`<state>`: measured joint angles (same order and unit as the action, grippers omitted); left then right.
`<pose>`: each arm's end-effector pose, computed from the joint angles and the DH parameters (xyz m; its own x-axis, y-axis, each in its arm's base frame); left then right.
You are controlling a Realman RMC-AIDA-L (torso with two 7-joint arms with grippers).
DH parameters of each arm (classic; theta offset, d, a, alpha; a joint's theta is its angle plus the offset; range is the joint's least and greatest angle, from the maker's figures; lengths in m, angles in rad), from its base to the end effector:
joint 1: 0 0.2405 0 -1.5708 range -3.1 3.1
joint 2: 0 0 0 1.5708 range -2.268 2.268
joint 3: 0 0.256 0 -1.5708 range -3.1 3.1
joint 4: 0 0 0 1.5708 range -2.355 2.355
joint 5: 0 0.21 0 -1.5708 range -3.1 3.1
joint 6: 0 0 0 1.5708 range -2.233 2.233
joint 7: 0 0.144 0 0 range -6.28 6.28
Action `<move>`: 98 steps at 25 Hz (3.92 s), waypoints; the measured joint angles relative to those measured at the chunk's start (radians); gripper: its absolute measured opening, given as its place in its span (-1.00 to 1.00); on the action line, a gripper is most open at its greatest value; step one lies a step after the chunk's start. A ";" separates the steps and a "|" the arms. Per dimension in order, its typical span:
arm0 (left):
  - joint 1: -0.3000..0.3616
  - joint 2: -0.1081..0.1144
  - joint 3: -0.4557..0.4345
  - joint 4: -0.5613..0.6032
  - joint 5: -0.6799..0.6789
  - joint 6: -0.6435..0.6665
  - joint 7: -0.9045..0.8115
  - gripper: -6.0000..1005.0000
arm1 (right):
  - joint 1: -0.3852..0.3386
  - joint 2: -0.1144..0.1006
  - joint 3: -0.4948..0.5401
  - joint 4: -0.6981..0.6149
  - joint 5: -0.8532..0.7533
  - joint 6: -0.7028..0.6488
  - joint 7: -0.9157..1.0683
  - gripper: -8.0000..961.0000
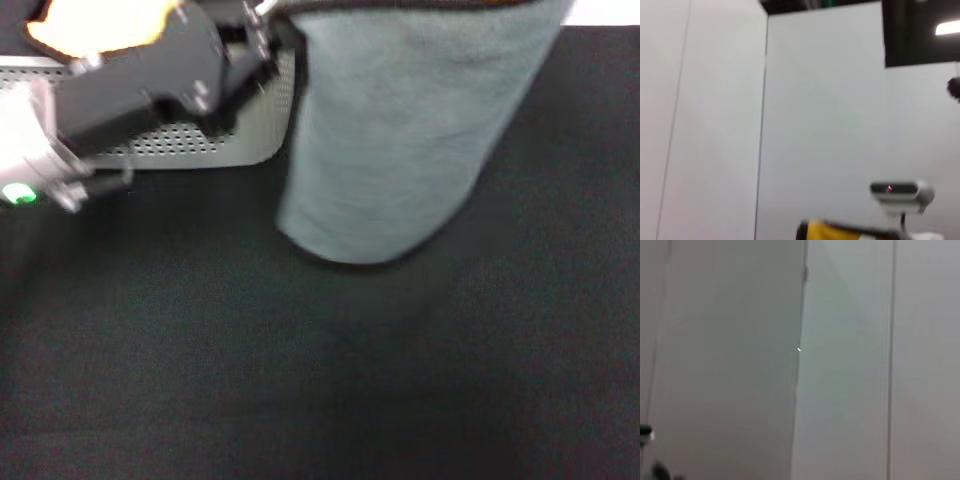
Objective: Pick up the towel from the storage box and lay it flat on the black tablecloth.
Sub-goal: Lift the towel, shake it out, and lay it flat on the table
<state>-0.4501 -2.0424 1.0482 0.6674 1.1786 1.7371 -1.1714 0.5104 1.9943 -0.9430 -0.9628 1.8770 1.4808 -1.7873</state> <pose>-0.1934 0.3181 0.0419 0.4880 -0.0675 0.8703 0.2156 -0.9568 -0.1951 0.1594 0.3739 0.1079 0.6162 0.1972 -0.7625 -0.2449 -0.8722 -0.4234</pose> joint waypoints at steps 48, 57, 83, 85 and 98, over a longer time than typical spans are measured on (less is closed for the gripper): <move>-0.013 0.065 -0.367 0.143 0.888 -0.197 -0.395 -0.95 | 0.050 0.016 -0.356 0.244 -0.181 -0.240 -0.052 -0.94; -0.059 0.027 -0.363 0.138 0.973 -0.287 -0.427 -0.95 | 0.080 0.014 -0.356 0.249 -0.200 -0.404 -0.128 -0.94; -0.114 -0.044 -0.324 0.116 1.064 -0.531 -0.494 -0.94 | 0.143 0.029 -0.374 0.343 -0.253 -0.574 -0.208 -0.94; -0.114 -0.044 -0.324 0.116 1.064 -0.535 -0.495 -0.94 | 0.148 0.029 -0.387 0.346 -0.253 -0.590 -0.208 -0.94; -0.114 -0.044 -0.302 0.116 1.084 -0.534 -0.506 -0.94 | 0.168 0.031 -0.398 0.379 -0.244 -0.619 -0.221 -0.93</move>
<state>-0.5645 -2.0861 0.7465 0.7838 2.2626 1.2029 -1.6778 0.6780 2.0251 -1.3407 -0.5834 1.6333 0.8613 -2.0079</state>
